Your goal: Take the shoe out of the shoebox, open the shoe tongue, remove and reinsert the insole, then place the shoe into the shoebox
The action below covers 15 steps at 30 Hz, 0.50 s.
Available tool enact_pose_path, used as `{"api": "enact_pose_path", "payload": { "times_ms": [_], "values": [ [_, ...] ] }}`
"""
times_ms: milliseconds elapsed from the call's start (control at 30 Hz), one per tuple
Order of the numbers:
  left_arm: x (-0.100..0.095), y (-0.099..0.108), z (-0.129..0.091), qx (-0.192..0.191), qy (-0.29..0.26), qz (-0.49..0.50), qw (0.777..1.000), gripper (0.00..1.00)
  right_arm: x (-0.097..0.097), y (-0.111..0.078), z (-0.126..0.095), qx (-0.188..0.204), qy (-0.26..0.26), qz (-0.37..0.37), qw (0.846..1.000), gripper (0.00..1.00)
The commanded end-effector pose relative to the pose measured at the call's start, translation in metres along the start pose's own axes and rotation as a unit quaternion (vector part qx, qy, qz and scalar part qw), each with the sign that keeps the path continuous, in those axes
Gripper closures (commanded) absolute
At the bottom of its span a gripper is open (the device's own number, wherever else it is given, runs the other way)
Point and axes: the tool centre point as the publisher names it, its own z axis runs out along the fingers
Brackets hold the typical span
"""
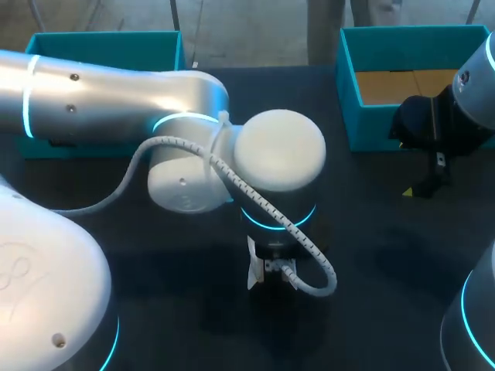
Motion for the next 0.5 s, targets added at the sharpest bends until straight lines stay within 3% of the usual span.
{"api": "enact_pose_path", "payload": {
  "times_ms": [33, 500],
  "values": [
    [0.004, -0.003, 0.017, -0.001, 0.004, 0.003, 1.000, 0.00, 0.000, 0.000, 0.001, 0.001, -0.001, 0.000, 1.000, 0.00],
    [0.013, 0.000, 0.038, -0.013, 0.026, -0.008, 1.000, 0.00, 0.000, 0.000, 0.001, 0.001, -0.001, 0.000, 1.000, 0.00]
  ]
}}
